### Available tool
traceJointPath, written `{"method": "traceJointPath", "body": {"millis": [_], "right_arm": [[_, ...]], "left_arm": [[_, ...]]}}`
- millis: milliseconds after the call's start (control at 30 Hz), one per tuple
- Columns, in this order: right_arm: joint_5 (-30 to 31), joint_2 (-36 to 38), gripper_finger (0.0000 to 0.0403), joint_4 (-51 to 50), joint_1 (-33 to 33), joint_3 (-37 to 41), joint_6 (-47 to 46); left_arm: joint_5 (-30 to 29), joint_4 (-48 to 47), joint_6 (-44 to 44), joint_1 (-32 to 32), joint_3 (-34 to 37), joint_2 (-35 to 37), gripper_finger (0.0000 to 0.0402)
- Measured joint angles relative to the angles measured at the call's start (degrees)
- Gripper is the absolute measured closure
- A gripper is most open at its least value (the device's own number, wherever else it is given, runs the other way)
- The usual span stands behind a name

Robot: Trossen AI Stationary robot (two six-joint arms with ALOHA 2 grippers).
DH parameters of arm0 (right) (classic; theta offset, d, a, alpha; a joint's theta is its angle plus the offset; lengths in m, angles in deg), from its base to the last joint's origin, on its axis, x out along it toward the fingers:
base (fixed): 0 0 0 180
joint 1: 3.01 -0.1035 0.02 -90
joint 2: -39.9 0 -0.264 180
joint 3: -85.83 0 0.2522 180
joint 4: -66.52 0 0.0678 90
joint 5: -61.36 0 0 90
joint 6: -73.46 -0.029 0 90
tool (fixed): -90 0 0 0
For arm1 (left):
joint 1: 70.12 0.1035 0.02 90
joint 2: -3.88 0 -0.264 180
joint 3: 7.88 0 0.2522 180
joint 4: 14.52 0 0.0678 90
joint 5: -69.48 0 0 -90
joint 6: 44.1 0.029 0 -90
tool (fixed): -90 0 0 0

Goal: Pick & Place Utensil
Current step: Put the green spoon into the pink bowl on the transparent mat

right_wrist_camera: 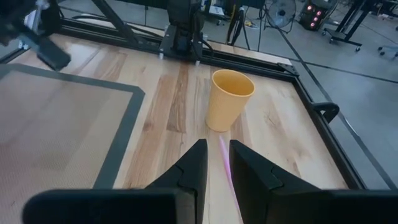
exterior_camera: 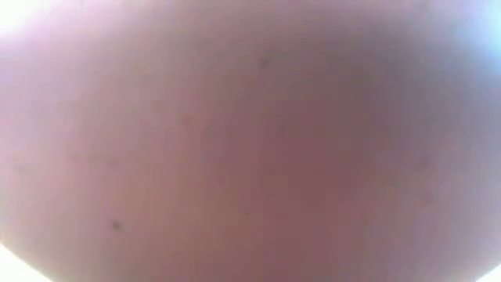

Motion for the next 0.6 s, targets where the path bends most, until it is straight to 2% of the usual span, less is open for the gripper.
{"method": "traceJointPath", "body": {"millis": [200,267,400,600], "right_arm": [[0.00,0.00,0.0342,0.11,0.00,0.00,-0.02],[0.01,0.00,0.0342,0.11,0.00,-0.02,-0.42],[0.02,0.00,0.0342,0.20,0.00,-0.02,-1.41],[0.01,0.00,0.0342,0.48,-0.02,-0.02,-1.56]], "left_arm": [[5.33,-18.82,-2.78,-0.02,-9.31,-6.09,0.0387],[7.14,-22.45,-2.78,0.00,-12.25,-7.79,0.0387],[11.80,-24.45,-2.80,0.56,-15.79,-9.69,0.0387],[13.21,-27.36,-2.83,1.49,-16.53,-9.64,0.0387]]}}
